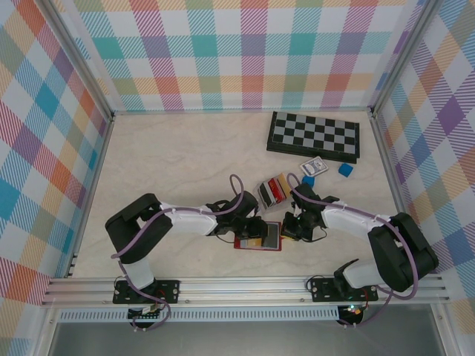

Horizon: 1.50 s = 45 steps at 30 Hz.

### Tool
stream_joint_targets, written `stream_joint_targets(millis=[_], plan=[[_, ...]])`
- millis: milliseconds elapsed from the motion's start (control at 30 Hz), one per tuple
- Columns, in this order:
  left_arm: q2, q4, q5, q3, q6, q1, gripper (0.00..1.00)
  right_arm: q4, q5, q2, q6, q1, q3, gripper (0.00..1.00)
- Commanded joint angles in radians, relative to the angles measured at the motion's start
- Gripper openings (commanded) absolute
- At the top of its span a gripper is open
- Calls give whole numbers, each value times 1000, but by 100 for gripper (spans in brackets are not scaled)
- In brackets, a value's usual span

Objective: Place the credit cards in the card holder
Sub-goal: Insert the credit card into the card slot, then pick up the credit card from the storage box.

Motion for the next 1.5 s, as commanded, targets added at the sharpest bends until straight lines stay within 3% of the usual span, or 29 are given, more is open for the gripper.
stream_joint_targets(millis=[0,133,367,500,633,767,833,1033,1133,1467], plan=[[-4,-96,2,7,35,-34,24,34,-16,19,14,16,-25,5],[-65,-167,-83,-21,40,-34,37,-17,40,17,7,16,-13,5],[-108,-244,-161,-53,52,-30,44,-44,79,9,-14,16,0,4],[-134,-214,-145,-61,48,-27,45,-62,71,-27,-35,17,22,15],[-174,-171,-90,-20,51,-24,49,-172,141,-114,-71,14,95,35],[-239,-211,-136,12,49,7,53,-294,268,-185,-142,-9,205,40],[-260,-227,-156,22,41,46,54,-306,274,-189,-185,-23,253,39],[-208,-230,-138,78,-36,221,56,-271,213,-44,-362,-18,417,32],[-155,-188,-85,103,-91,285,56,-298,288,80,-423,32,531,33],[-178,-190,-163,52,-168,318,61,-374,567,387,-491,160,766,36]])
